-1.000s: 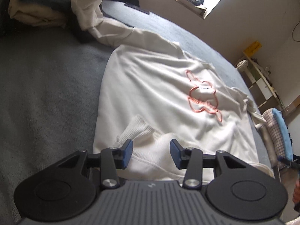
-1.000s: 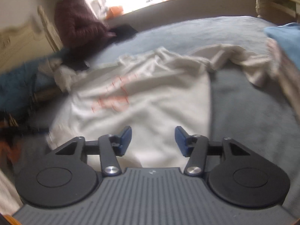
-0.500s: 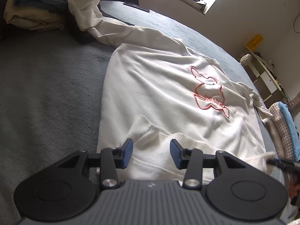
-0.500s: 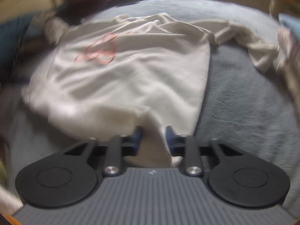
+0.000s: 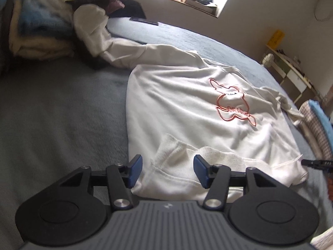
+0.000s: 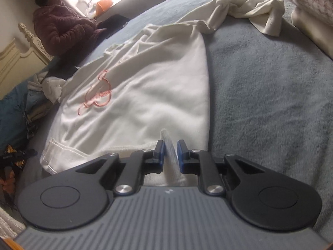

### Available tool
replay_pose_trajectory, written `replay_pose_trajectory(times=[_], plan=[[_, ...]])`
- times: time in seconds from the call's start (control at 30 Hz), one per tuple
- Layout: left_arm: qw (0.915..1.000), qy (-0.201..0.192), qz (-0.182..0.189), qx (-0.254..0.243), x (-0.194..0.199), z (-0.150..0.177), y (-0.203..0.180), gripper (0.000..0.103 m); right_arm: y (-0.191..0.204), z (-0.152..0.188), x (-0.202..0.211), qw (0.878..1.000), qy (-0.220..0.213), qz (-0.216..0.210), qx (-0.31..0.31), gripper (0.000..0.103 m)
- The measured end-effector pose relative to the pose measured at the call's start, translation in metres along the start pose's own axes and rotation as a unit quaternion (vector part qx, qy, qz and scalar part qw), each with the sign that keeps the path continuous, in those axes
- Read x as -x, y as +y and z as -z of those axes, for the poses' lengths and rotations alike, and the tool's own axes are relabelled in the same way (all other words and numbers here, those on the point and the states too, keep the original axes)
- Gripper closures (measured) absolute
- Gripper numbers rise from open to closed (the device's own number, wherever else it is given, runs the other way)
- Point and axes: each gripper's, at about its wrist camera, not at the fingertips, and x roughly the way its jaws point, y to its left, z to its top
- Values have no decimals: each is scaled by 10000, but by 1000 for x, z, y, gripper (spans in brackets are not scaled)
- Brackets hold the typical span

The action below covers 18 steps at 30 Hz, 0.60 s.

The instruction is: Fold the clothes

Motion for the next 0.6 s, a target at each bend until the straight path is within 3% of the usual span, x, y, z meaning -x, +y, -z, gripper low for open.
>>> replay_pose_trajectory(times=[0.23, 0.37, 0.43, 0.6], plan=[[9943, 39, -28, -1067, -18, -8, -25, 49, 0, 4, -1, 9999, 8, 61, -105, 88], [9805, 163, -258, -1940, -31, -7, -46, 64, 3, 5, -1, 9999, 34, 105, -62, 87], [9770, 272, -308, -2091, -38, -7, -47, 69, 4, 5, -2, 9999, 35, 113, -53, 87], [9798, 408, -339, -1930, -50, -11, -36, 74, 4, 7, -4, 9999, 22, 101, -35, 87]])
